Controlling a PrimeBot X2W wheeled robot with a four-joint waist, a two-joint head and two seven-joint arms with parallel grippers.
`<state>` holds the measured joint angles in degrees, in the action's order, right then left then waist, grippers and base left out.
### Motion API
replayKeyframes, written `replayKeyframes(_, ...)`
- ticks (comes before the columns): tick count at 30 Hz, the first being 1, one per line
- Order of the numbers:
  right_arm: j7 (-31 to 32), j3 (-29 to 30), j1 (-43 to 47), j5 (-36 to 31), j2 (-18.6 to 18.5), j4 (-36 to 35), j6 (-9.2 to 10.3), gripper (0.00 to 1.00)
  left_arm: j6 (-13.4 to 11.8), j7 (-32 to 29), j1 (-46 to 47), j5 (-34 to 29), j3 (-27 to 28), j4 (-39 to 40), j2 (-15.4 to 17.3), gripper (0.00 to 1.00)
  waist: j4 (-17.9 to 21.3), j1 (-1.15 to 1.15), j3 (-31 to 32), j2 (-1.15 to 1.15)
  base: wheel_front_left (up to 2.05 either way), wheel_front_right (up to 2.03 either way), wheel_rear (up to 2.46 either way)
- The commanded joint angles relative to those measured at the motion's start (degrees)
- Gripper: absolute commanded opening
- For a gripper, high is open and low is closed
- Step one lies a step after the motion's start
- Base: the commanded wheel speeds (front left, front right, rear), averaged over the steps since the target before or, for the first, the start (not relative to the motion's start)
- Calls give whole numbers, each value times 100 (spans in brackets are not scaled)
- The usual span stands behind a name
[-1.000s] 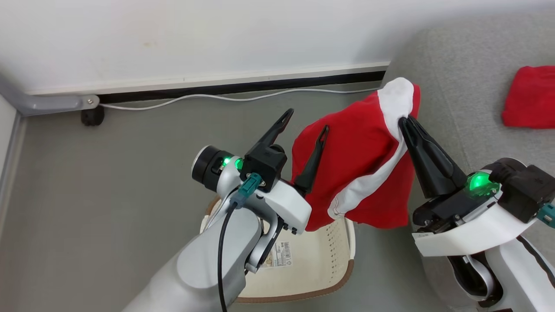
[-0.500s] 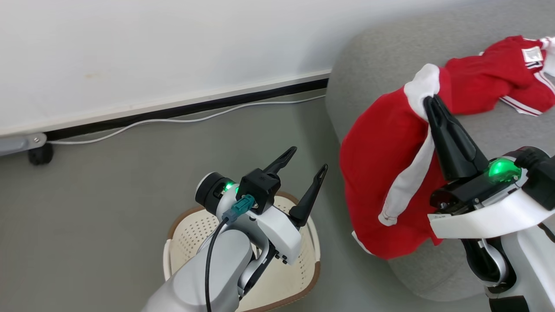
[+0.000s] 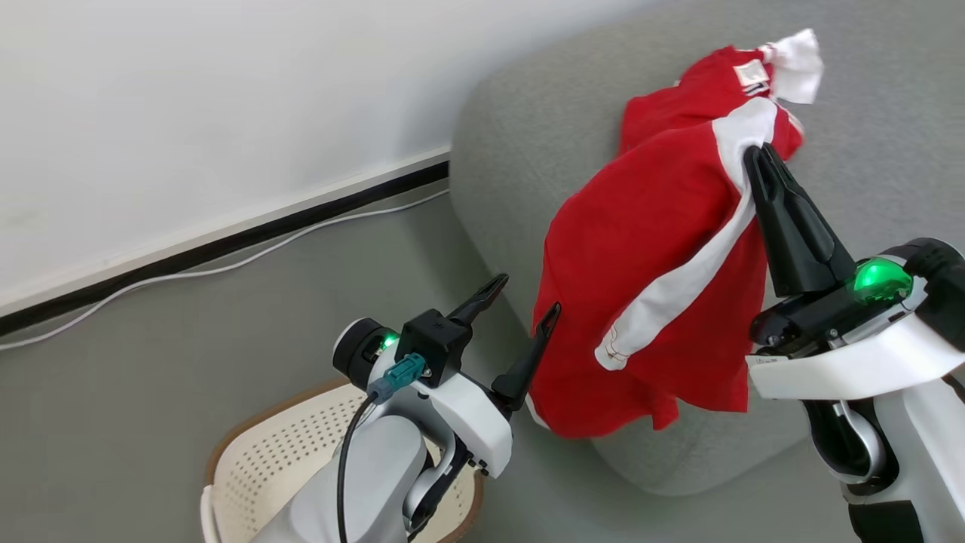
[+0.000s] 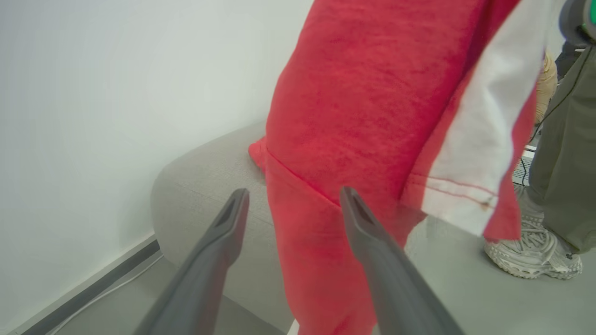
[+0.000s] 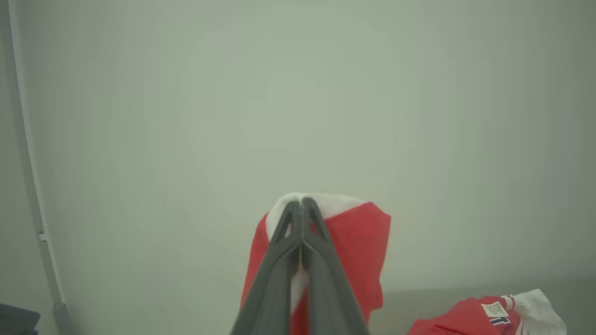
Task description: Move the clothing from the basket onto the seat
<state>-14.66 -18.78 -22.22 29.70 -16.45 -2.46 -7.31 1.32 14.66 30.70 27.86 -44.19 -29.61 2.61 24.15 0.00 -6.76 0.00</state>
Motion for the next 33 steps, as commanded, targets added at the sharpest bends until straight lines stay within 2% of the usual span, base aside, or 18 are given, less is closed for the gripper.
replayKeyframes(1,-34,-22,-138,-4,-25,-101,-18,0,56,34,4,-62,207,155,27,100,239,0,36,0,0,0,0)
replayKeyframes(7,-34,49,-175,14,8,-87,-18,0,129,34,-85,-128,288,154,27,100,617,0,20,0,0,0,0)
replayKeyframes(13,-34,410,-58,2,-15,-200,-18,0,272,34,-13,-53,108,174,27,100,705,0,-77,0,0,0,0)
replayKeyframes(18,-34,692,74,-15,-61,-323,-18,0,292,34,47,22,-10,203,27,100,740,0,-159,0,0,0,0)
replayKeyframes(23,-34,917,-40,-20,-220,-345,-18,0,239,34,141,13,-115,252,27,100,763,0,-363,0,0,0,0)
replayKeyframes(33,-34,1595,-989,-22,-679,-41,-18,0,122,34,283,-199,-248,203,27,100,803,0,-969,0,0,0,0)
